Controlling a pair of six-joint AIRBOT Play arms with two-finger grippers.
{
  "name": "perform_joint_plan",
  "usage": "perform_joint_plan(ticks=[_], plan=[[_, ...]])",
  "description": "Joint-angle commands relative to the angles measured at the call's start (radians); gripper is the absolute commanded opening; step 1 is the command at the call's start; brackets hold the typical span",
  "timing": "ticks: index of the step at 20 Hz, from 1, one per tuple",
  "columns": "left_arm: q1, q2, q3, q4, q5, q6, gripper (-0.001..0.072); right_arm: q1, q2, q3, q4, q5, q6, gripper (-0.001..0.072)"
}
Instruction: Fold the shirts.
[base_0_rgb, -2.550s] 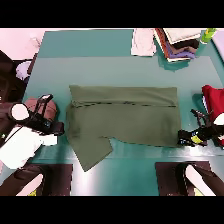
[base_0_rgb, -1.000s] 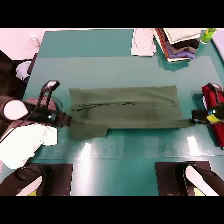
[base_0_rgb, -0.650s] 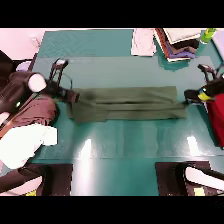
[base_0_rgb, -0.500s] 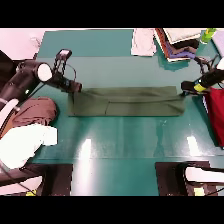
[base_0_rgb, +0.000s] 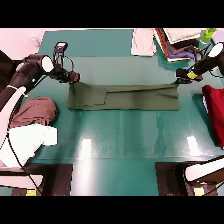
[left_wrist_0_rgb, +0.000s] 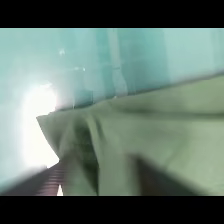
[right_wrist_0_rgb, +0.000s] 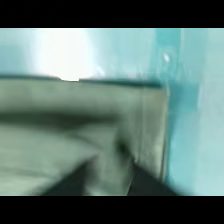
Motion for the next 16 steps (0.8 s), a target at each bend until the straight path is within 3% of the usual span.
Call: perform_joint_plan(ticks=[1, 3, 4, 5, 6, 7, 13, 16], plan=[[0.003, 0.0, 0.01, -0.01, 0.019, -0.022, 0.0609, -0.024, -0.018, 0.023, 0.095, -0.034, -0.006, 0.0537], [0.003, 0.021, 0.01, -0.01, -0.007, -0.019, 0.0606, -0.05, 0.006, -0.002, 0.092, -0.003, -0.041, 0.0594], [0.003, 0.024, 0.01, -0.011, -0.033, -0.019, 0.0486, -0.066, 0.026, -0.042, 0.093, 0.003, -0.06, 0.0597], [0.003, 0.024, 0.01, -0.011, -0.066, -0.014, 0.0254, -0.084, 0.051, -0.098, 0.093, 0.008, -0.064, 0.0644], [0.003, 0.024, 0.009, -0.011, -0.087, -0.011, 0.0086, -0.099, 0.074, -0.162, 0.092, 0.006, -0.073, 0.0672], [0.003, 0.024, 0.009, -0.017, -0.087, -0.011, 0.0028, -0.112, 0.087, -0.216, 0.093, -0.009, -0.084, 0.068], [-0.03, 0.005, 0.005, -0.095, -0.073, -0.011, 0.0028, -0.092, 0.05, -0.368, 0.1, -0.102, -0.08, 0.0644], [-0.082, -0.019, 0.005, -0.105, -0.063, -0.012, 0.0027, -0.059, 0.055, -0.367, 0.095, -0.146, -0.081, 0.0474]])
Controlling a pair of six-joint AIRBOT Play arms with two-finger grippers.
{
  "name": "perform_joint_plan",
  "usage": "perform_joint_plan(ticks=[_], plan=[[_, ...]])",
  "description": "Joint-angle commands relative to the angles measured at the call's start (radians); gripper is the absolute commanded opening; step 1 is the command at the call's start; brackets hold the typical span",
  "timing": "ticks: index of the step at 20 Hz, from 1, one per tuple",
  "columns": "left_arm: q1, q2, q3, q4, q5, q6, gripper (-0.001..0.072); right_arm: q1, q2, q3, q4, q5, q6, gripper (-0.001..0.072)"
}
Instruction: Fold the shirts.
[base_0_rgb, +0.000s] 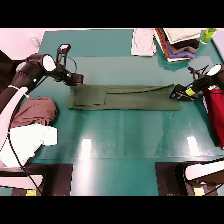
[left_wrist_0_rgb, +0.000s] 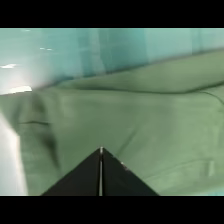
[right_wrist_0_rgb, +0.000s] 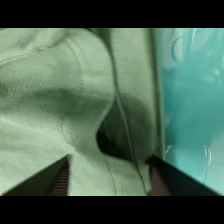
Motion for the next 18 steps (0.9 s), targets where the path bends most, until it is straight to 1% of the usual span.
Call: perform_joint_plan(ticks=[1, 2, 3, 5, 7, 11, 12, 14, 17, 18], plan=[[-0.057, -0.025, 0.0, -0.031, 0.023, 0.001, 0.0027, 0.032, 0.007, -0.022, -0.007, -0.061, -0.003, 0.0314], [-0.08, -0.034, 0.0, -0.041, 0.045, 0.001, 0.0027, 0.039, 0.014, -0.022, -0.006, -0.071, -0.007, 0.0159], [-0.104, -0.045, 0.0, -0.054, 0.07, 0.002, 0.0027, 0.042, 0.024, -0.022, -0.005, -0.071, -0.021, 0.0022], [-0.154, -0.072, 0.002, -0.081, 0.128, 0.002, 0.0026, 0.042, 0.045, -0.014, -0.003, -0.058, -0.02, 0.0013], [-0.204, -0.121, 0.029, -0.09, 0.156, 0.002, 0.0026, 0.043, 0.064, 0.038, -0.004, 0.003, -0.02, 0.0012], [-0.289, -0.253, 0.169, -0.098, 0.158, 0.01, 0.0026, 0.085, 0.12, 0.187, 0.004, 0.116, -0.001, 0.0011], [-0.306, -0.289, 0.212, -0.12, 0.156, 0.032, 0.0026, 0.109, 0.134, 0.227, 0.005, 0.137, 0.0, 0.0011], [-0.335, -0.36, 0.289, -0.158, 0.146, 0.053, 0.0026, 0.165, 0.154, 0.31, 0.005, 0.164, 0.013, 0.0011], [-0.363, -0.446, 0.369, -0.172, 0.113, 0.058, 0.0026, 0.254, 0.16, 0.436, 0.005, 0.186, 0.054, 0.0011], [-0.366, -0.469, 0.386, -0.184, 0.1, 0.072, 0.0026, 0.28, 0.16, 0.47, 0.005, 0.192, 0.064, 0.0011]])
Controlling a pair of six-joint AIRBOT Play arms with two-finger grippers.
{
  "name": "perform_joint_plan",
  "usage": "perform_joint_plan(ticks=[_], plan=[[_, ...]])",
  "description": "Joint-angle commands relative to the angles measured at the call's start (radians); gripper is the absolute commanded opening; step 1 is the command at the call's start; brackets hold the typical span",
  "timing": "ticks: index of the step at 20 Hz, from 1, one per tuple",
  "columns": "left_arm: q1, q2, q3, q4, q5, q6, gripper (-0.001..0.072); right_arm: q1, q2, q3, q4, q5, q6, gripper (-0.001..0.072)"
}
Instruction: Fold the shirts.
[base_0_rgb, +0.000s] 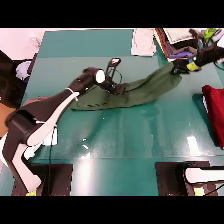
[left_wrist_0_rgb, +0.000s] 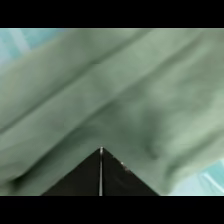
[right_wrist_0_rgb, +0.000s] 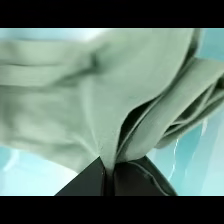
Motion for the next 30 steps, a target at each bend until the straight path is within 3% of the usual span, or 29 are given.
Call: perform_joint_plan(ticks=[1, 10, 19, 23, 28, 29, 30], plan=[[-0.025, -0.088, 0.075, -0.058, -0.036, 0.035, 0.0026, 0.097, 0.01, 0.136, 0.001, 0.038, 0.044, 0.0011], [0.008, -0.079, 0.076, -0.061, -0.065, 0.026, 0.0026, 0.209, 0.003, 0.216, 0.033, 0.043, 0.102, 0.0011], [0.328, 0.284, 0.075, 0.135, -0.158, 0.027, 0.0026, 0.411, -0.065, 0.216, 0.186, -0.119, 0.109, 0.0011], [0.45, 0.431, 0.075, 0.194, -0.19, 0.028, 0.0027, 0.592, -0.187, 0.216, 0.262, -0.314, 0.08, 0.0012], [0.471, 0.509, 0.075, 0.231, -0.219, 0.034, 0.0027, 0.804, -0.385, 0.241, 0.261, -0.628, 0.054, 0.0018], [0.471, 0.511, 0.075, 0.229, -0.228, 0.034, 0.0027, 0.827, -0.433, 0.277, 0.264, -0.64, 0.055, 0.0112], [0.471, 0.511, 0.075, 0.228, -0.24, 0.034, 0.0027, 0.846, -0.476, 0.321, 0.261, -0.641, 0.054, 0.0373]])
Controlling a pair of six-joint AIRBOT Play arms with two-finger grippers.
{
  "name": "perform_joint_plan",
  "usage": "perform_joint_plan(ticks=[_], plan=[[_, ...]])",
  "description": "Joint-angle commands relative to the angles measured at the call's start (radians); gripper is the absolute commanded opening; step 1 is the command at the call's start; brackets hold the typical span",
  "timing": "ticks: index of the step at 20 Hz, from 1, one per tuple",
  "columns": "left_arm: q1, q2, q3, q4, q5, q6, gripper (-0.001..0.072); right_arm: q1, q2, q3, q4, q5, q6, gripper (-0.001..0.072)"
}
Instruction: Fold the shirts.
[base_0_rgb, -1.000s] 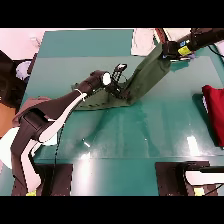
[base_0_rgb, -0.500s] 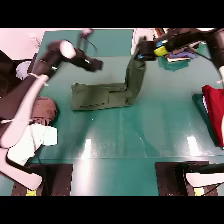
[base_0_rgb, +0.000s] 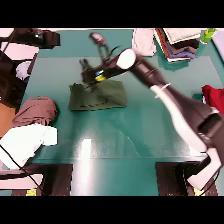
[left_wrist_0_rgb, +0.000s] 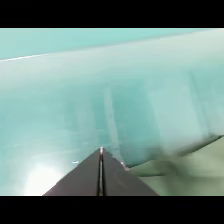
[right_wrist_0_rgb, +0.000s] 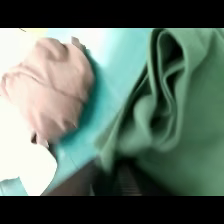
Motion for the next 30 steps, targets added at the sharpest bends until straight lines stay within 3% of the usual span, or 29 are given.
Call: perform_joint_plan(ticks=[1, 5, 9, 10, 11, 15, 19, 26, 28, 29, 30], plan=[[0.012, 0.026, 0.0, 0.017, -0.044, 0.002, 0.0027, 0.093, -0.144, 0.111, 0.006, -0.108, -0.009, 0.0532], [0.012, 0.026, 0.0, 0.018, -0.087, 0.003, 0.0027, 0.012, -0.044, 0.034, -0.023, -0.025, -0.008, 0.0534], [0.012, 0.026, 0.0, 0.007, -0.108, 0.003, 0.0027, -0.185, 0.126, -0.207, -0.244, 0.215, 0.051, 0.0535], [0.012, 0.026, 0.0, -0.01, -0.106, 0.004, 0.0027, -0.246, 0.15, -0.257, -0.276, 0.276, 0.066, 0.065], [0.012, 0.026, 0.0, -0.02, -0.105, 0.005, 0.0027, -0.302, 0.163, -0.297, -0.257, 0.31, 0.072, 0.072], [0.012, 0.024, -0.005, -0.062, -0.095, 0.03, 0.0027, -0.448, 0.167, -0.415, -0.073, 0.259, 0.083, 0.0717], [0.012, 0.024, -0.005, -0.063, -0.096, 0.041, 0.0027, -0.409, 0.084, -0.378, -0.072, 0.217, 0.127, 0.0701], [0.012, 0.024, -0.005, -0.063, -0.144, 0.055, 0.0027, -0.294, -0.159, -0.142, -0.075, 0.29, 0.206, 0.0691], [0.012, 0.024, -0.005, -0.065, -0.145, 0.055, 0.0027, -0.275, -0.183, -0.121, -0.076, 0.288, 0.207, 0.0596], [0.012, 0.024, -0.005, -0.074, -0.146, 0.055, 0.0027, -0.268, -0.184, -0.119, -0.084, 0.275, 0.205, 0.0436], [0.012, 0.024, -0.005, -0.09, -0.146, 0.055, 0.0027, -0.266, -0.182, -0.119, -0.085, 0.26, 0.196, 0.0202]])
